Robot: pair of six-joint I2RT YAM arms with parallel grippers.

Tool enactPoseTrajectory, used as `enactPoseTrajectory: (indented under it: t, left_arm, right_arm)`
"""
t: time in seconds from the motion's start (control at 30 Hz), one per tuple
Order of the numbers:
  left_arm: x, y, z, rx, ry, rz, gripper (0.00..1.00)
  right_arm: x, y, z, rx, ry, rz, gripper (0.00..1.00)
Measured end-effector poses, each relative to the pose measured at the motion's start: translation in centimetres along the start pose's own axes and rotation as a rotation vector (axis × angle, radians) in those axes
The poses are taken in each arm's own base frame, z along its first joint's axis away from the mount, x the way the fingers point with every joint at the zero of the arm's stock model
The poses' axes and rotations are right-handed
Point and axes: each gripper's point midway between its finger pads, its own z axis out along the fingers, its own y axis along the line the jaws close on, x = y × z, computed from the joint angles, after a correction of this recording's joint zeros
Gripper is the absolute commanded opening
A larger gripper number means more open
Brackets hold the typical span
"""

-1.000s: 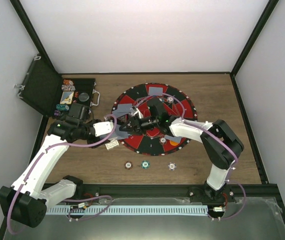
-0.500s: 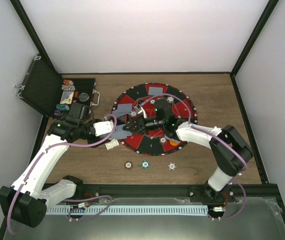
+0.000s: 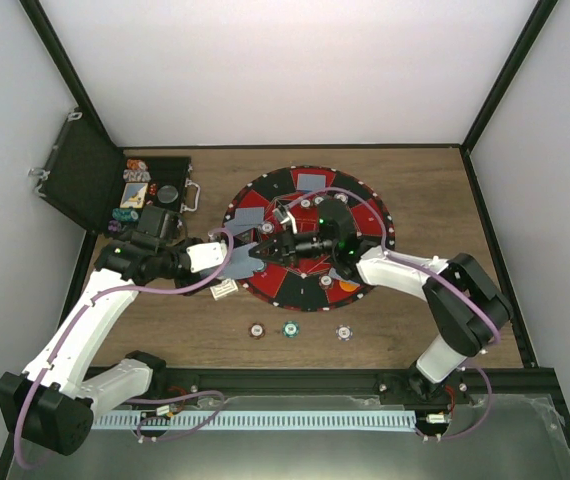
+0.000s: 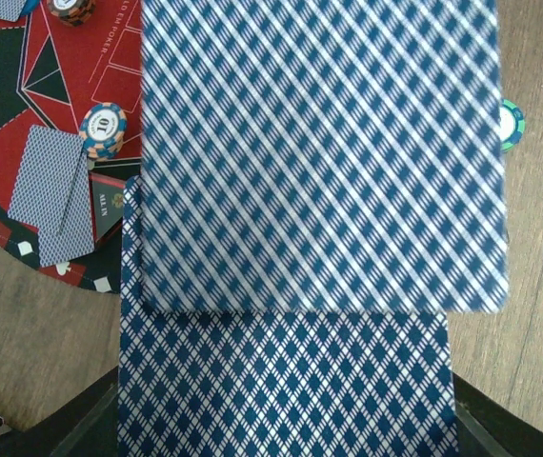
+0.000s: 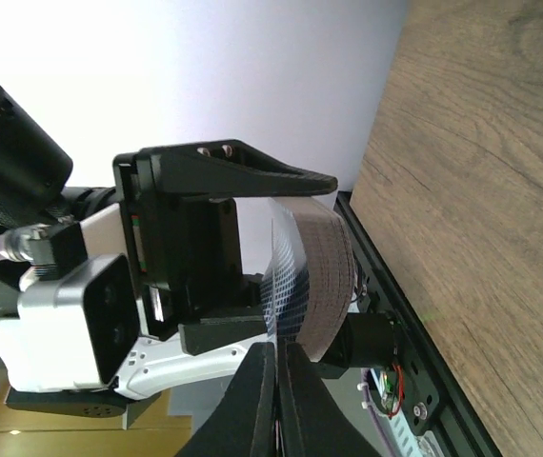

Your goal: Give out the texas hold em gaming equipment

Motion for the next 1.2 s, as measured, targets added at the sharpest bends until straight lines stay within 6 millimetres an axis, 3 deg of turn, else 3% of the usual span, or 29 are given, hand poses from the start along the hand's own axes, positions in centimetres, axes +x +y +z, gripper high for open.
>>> enactPoseTrajectory:
  t: [0.13,0.23,0.33,0.47,0.63,0.73,0.87,0.97,1.07,1.2]
  left_arm:
    - [0.0,0.0,0.0,-0.003,0.001,0.001,0.06]
    - [0.0,0.0,-0.1,-0.005,0.001,0.002,0.06]
    - [0.0,0.0,-0.1,-0.005,0.001,0.002,0.06]
    - [0.0,0.0,-0.1,-0.004,0.000,0.002,0.06]
    - [0.0,0.0,-0.1,0.000,-0.002,0.001,0.06]
    - [-0.1,-0.1,-0.1,0.005,-0.009,0.000,0.06]
    - [-0.2,-0.3,-0.1,0.012,-0.015,-0.001,0.06]
    - [-0.3,-0.3,-0.1,0.016,-0.018,-0.002,0.06]
    - [-0.3,-0.4,-0.1,0.019,-0.017,-0.003,0.06]
    - [-0.3,-0.5,-0.1,0.022,-0.018,-0.004,0.06]
  right_arm:
    - [-1.1,0.3,-1.3,-0.006,-0.029,0.000,0.01]
    - [-3.1,0.2,-3.5,0.004,-0.078,-0.002,0.01]
    - [-6.8,-0.1,-6.7,0.038,-0.158,-0.017,0.01]
    - [-14.1,-1.3,-11.0,0.105,-0.269,-0.071,0.01]
    - [-23.7,-7.2,-15.7,0.237,-0.381,-0.065,0.01]
    - [-27.2,-12.0,-17.6,0.314,-0.419,-0.021,0.01]
    - [-29.8,-17.9,-19.3,0.407,-0.448,0.042,0.01]
    - [-30.9,-21.2,-20.0,0.465,-0.460,0.073,0.01]
    - [-31.4,-23.5,-20.3,0.517,-0.465,0.096,0.21]
    - [-31.1,-24.7,-20.7,0.578,-0.467,0.119,0.43]
